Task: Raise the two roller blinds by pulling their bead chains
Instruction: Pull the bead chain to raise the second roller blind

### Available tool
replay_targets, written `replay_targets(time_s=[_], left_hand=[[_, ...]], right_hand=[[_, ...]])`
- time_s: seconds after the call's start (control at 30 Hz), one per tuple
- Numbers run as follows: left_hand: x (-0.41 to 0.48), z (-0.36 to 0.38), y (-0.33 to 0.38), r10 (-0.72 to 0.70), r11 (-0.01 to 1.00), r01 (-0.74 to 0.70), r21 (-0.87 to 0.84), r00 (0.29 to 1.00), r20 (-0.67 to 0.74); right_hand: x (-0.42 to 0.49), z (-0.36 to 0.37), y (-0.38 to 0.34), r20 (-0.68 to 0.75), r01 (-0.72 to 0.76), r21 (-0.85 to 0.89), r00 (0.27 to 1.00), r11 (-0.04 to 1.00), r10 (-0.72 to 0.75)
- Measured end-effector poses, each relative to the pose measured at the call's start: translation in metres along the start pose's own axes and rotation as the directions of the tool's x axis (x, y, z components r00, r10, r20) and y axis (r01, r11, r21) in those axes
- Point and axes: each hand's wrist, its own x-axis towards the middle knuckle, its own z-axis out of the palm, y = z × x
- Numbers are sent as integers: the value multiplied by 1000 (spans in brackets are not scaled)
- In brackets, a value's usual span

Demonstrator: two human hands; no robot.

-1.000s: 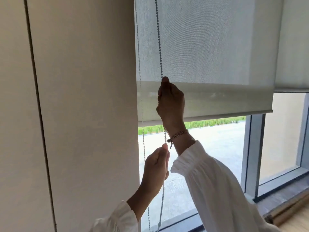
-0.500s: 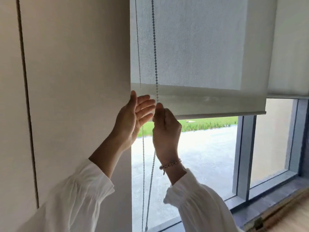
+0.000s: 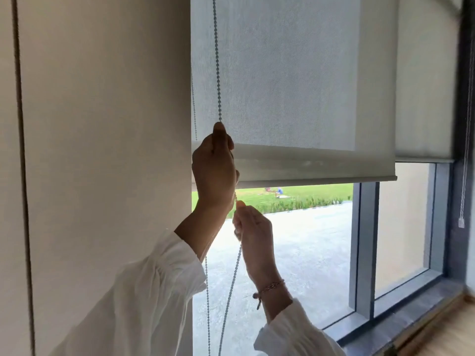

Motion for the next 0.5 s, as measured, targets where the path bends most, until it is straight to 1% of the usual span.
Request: replay_targets(time_s=[0.07,0.17,0.23,0.33,0.43,0.5], left_hand=[[2,-6,-3,42,999,-42,7,999,13],[-2,-16,-6,88,995,-89,33,996,33],[-14,-22,-17,105,993,-107,52,994,39],[-49,-38,-47,37,991,-44,130,998,58],[-86,-58,-78,-59,972,43,229,996,64],[-97,-67,-89,-80,956,57,288,995,67]], right_hand=[[17,-7,-9,-12,-98,99,995,990,100],[37,-13,-27,20,-182,243,983,953,182],[49,-13,-39,68,-209,352,978,912,198],[62,-5,-62,162,-227,461,972,858,170],[72,4,-86,252,-215,443,961,870,110],[75,13,-98,254,-175,335,963,926,90]])
